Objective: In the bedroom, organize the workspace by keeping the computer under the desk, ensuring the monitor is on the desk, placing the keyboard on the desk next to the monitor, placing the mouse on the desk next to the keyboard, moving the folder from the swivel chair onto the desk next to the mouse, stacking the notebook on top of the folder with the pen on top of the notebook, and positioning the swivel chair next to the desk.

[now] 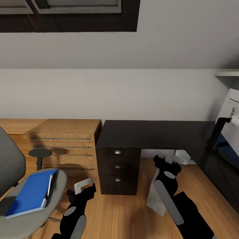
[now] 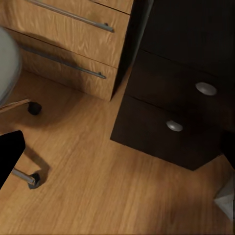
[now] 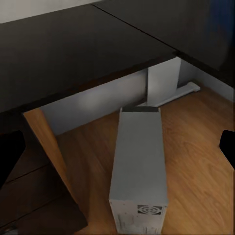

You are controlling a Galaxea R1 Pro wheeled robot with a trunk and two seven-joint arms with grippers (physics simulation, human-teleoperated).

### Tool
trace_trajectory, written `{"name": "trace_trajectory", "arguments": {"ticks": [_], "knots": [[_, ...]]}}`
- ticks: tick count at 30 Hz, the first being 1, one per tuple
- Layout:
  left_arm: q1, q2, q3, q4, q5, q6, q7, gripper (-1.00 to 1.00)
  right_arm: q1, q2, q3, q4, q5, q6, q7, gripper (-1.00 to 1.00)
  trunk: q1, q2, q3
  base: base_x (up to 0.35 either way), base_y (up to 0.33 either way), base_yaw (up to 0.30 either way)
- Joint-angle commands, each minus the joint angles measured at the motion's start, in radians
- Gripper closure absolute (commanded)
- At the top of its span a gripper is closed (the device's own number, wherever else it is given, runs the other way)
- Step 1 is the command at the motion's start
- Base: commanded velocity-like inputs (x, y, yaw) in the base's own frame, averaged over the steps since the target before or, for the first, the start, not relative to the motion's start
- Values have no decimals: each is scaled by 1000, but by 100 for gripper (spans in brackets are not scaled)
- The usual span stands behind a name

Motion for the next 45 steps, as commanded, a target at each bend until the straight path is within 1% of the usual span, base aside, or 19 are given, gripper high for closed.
{"name": "trace_trajectory", "arguments": {"ticks": [1,9,11,15,20,36,42,45], "knots": [[-1,0,-1,-1,8,3,8,-100,-1,-1,2,-1,-5,8,-8,-100,-4,7,2,1,0,-70],[-1,0,-1,0,8,4,10,-100,-1,-1,9,0,-6,8,-6,-100,-35,63,27,0,0,-14],[-1,-1,-2,0,7,3,12,-100,-1,-1,18,0,-5,8,-7,-100,-42,77,33,0,0,-1],[-1,-1,-10,0,6,3,16,-100,-1,-1,28,0,-5,8,-8,-100,-58,105,46,0,0,0],[-1,-1,-13,0,7,3,18,-100,-1,-1,31,0,-4,8,-8,-100,-77,140,61,0,0,-62],[-1,-1,-13,0,12,2,19,-100,-1,-1,31,0,-4,8,-9,-100,-138,252,112,-42,33,-259],[-1,0,-13,1,14,3,17,-100,-1,-1,31,0,-4,9,-8,-100,-161,294,130,8,289,-277],[-1,0,-13,1,14,3,17,-100,-1,-1,31,0,-4,9,-8,-100,-173,315,140,30,119,-277]]}}
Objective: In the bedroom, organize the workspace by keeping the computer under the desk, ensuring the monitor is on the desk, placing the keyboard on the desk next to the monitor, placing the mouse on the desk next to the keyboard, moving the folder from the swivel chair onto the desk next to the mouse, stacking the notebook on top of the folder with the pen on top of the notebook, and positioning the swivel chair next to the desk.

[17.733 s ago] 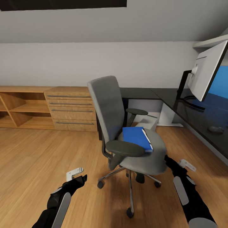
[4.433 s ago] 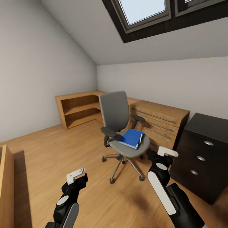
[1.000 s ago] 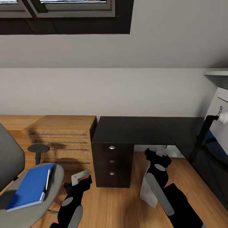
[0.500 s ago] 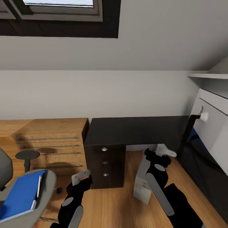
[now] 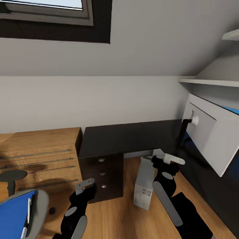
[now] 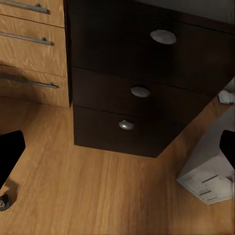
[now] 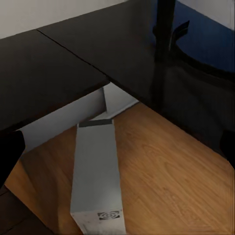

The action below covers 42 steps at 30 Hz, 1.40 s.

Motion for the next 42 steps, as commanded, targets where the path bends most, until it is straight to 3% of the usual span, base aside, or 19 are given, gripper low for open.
{"name": "trace_trajectory", "arguments": {"ticks": [1,10,22,42], "knots": [[-1,0,-1,-2,8,3,8,-100,-2,-1,2,-1,-5,8,-8,-100,-4,7,2,14,54,-277],[-1,1,-1,-1,8,3,8,-100,-2,-2,3,-1,-5,9,-8,-100,-38,70,30,3,12,-285],[-1,1,1,2,8,3,8,-100,-2,-1,10,9,-5,4,-6,-100,-38,70,32,0,0,-113],[-1,1,0,8,8,3,8,-100,-2,-1,10,109,-2,3,30,-100,-38,70,47,0,0,-264]]}}
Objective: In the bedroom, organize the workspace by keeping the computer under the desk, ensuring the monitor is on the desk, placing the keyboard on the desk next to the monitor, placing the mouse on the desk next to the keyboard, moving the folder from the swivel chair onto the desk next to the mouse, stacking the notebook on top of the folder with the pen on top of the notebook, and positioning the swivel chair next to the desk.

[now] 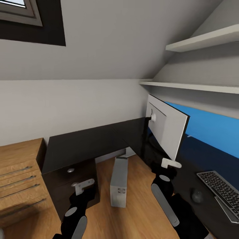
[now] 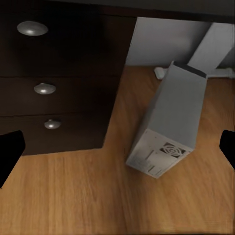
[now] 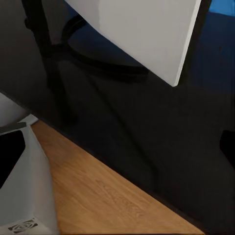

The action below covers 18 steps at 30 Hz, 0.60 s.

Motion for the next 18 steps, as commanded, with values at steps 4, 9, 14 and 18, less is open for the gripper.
{"name": "trace_trajectory", "arguments": {"ticks": [4,9,14,18], "knots": [[-1,0,-2,-1,7,3,8,-100,-3,-2,0,61,10,-16,51,-100,0,-1,2,0,0,-271],[-1,0,-2,-1,6,3,8,-100,-3,-2,0,85,38,-28,63,-100,0,-1,5,0,0,-274],[-1,0,-2,-1,6,3,8,-100,-5,-2,-1,121,43,-53,66,-100,0,-1,7,0,0,-277],[-1,-1,-2,-1,6,3,8,-100,-7,-3,-1,154,44,-81,67,-100,0,-1,9,0,0,-279]]}}
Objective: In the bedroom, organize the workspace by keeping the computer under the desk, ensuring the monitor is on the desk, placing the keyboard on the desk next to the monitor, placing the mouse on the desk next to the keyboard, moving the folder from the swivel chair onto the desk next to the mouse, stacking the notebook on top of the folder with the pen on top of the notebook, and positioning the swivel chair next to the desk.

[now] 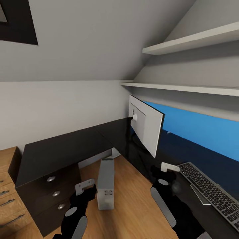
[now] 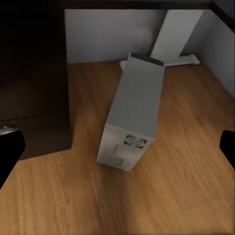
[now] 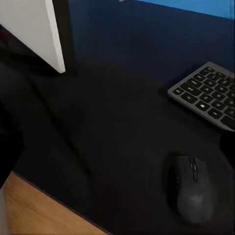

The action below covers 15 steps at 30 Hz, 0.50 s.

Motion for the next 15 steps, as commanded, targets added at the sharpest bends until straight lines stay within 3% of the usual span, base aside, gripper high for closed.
{"name": "trace_trajectory", "arguments": {"ticks": [1,5,8,15], "knots": [[-1,0,-1,-2,8,3,8,-100,-2,-1,3,3,-5,5,-7,-100,0,-1,-1,0,0,-280],[-1,0,-1,5,7,3,8,-100,-4,-3,2,31,-1,1,20,-100,0,-1,1,0,0,-281],[-1,0,-1,19,6,3,8,-100,-4,-3,0,44,30,-21,40,-100,0,-1,2,0,0,-243],[-1,0,-1,20,6,3,8,-100,-4,-4,-1,66,66,-47,44,-100,0,-1,2,0,0,-47]]}}
